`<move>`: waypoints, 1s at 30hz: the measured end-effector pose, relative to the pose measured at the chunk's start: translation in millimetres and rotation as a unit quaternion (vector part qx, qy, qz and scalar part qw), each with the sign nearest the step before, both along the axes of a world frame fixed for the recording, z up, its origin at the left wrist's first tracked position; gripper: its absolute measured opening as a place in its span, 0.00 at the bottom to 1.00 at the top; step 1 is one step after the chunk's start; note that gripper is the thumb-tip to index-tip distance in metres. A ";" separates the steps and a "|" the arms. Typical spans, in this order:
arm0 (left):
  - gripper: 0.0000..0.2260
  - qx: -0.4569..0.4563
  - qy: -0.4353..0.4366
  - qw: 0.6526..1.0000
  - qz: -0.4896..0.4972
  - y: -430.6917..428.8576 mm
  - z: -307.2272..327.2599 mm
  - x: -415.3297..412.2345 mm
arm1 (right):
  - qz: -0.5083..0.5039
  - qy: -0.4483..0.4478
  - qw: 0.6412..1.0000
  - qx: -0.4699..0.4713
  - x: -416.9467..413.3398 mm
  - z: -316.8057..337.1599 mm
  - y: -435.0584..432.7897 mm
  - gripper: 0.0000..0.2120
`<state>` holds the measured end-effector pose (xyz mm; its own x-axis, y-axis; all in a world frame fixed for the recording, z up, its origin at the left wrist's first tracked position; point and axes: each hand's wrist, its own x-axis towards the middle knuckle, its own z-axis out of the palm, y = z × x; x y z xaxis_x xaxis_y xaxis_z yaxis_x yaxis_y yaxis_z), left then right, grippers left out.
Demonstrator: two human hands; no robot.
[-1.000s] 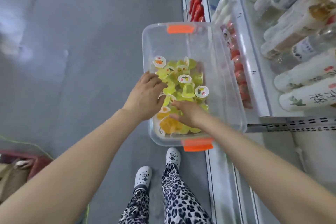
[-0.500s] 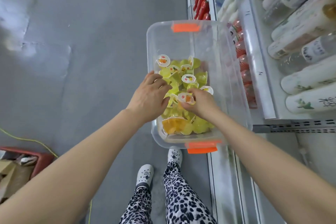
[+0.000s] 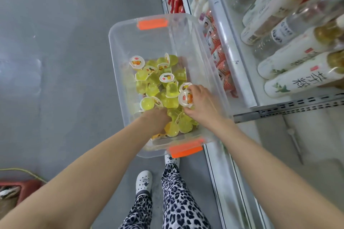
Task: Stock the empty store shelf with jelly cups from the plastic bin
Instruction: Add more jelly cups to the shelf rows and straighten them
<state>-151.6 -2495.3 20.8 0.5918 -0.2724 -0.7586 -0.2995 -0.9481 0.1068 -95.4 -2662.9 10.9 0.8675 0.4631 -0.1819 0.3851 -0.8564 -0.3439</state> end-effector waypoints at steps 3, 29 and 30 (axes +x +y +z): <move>0.30 -0.006 0.014 1.000 -0.009 2.3 -2.7 1.0 | 0.005 -0.011 1.000 0.006 1.1 -0.5 1.1 0.26; 0.24 -0.028 -0.029 0.999 -0.029 0.6 -3.7 -6.2 | -0.007 -0.025 0.999 0.040 -11.9 33.0 -4.6 0.26; 0.22 -0.033 -0.030 0.999 -0.027 0.4 -3.4 -6.2 | -0.007 -0.026 0.999 0.040 -11.9 33.0 -4.5 0.26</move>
